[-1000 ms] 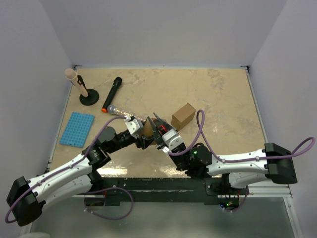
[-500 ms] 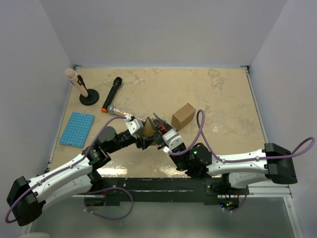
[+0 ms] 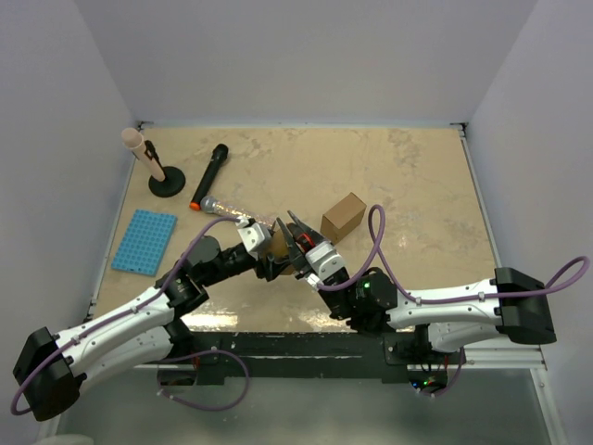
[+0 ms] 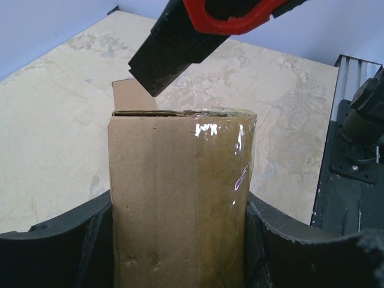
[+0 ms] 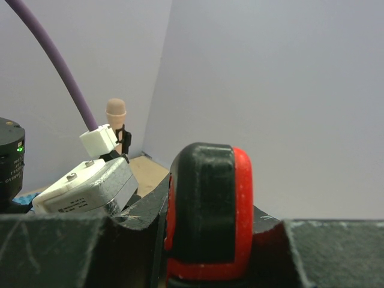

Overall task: Unpack the express box
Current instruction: Cut the express box.

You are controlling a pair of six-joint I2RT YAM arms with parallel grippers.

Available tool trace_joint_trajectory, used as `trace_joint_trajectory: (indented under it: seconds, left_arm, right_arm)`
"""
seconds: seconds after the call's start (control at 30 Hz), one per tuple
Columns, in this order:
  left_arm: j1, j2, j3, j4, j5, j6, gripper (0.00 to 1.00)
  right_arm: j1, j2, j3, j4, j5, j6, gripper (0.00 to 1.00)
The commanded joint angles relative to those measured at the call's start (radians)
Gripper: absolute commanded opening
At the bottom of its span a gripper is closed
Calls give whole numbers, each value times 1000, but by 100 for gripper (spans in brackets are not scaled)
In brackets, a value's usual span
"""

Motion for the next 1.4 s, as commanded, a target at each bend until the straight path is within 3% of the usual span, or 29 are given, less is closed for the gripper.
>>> trace_joint_trajectory:
  seconds: [0.0, 0.83, 1.37]
  left_arm:
    - [-1, -25, 35, 83, 12, -8, 0]
    - [-3, -16, 68, 74, 11, -26, 0]
    - [-1, 39, 135, 35, -150, -57, 0]
  right_arm:
    - [3, -10, -16, 57, 23, 15, 0]
    - [3, -50, -31, -38, 12, 73, 0]
    - [4, -150, -41, -251, 19, 205, 0]
